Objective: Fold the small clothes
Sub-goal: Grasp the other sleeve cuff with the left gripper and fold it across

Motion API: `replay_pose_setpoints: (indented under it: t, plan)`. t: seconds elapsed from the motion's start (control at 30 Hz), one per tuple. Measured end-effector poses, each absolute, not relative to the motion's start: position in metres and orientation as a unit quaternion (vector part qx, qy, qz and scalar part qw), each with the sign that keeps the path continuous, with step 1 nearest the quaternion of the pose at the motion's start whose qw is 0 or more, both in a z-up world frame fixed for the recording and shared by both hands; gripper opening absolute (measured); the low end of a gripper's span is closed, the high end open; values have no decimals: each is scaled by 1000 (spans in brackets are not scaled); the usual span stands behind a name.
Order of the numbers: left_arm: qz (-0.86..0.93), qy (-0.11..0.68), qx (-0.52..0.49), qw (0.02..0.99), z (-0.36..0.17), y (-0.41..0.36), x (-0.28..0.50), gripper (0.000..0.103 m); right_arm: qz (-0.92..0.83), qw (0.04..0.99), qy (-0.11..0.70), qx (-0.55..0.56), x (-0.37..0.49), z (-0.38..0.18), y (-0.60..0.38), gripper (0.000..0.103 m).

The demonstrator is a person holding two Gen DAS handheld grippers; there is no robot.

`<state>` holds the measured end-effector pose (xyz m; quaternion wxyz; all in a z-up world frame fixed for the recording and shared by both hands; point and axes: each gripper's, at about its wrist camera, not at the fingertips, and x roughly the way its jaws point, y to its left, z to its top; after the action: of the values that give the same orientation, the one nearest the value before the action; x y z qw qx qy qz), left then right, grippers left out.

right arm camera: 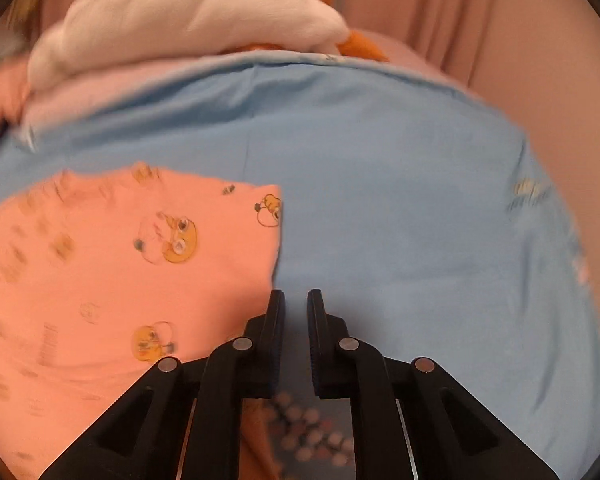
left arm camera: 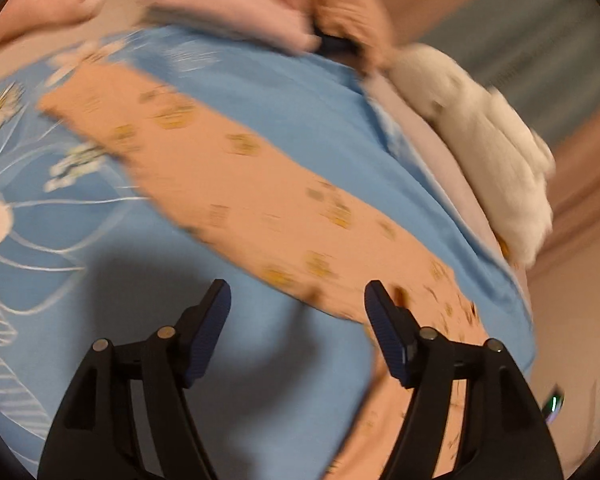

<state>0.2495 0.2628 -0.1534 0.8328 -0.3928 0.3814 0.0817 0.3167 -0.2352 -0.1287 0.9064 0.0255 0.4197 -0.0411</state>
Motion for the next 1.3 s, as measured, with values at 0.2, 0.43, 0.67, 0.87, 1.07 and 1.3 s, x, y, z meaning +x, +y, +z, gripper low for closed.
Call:
replay_pose_setpoints:
  t: [0.2,0.43,0.67,0.87,1.07,1.3]
  plan:
    - [133,312,-500,797,-178,321,242,72,47,920,384,57,271,-105,-220,49]
    - [210,213,-550,780,-178,379,241,74,114,923,360,73,245,-89,-188,56]
    - [220,250,-527,781,-175,405,260,4,126,918,369,74,237,-99,-182,56]
    - [187,263,-432,842,-134,370,269,2,112,918,371,81,228,-101,-190,56]
    - [61,249,-330,908,-57,266,285,2,107,918,369,94,215,-102,-201,56]
    - [-83,269,-200,939,-17,90,302,2,104,917,366,124,201,-103,-220,56]
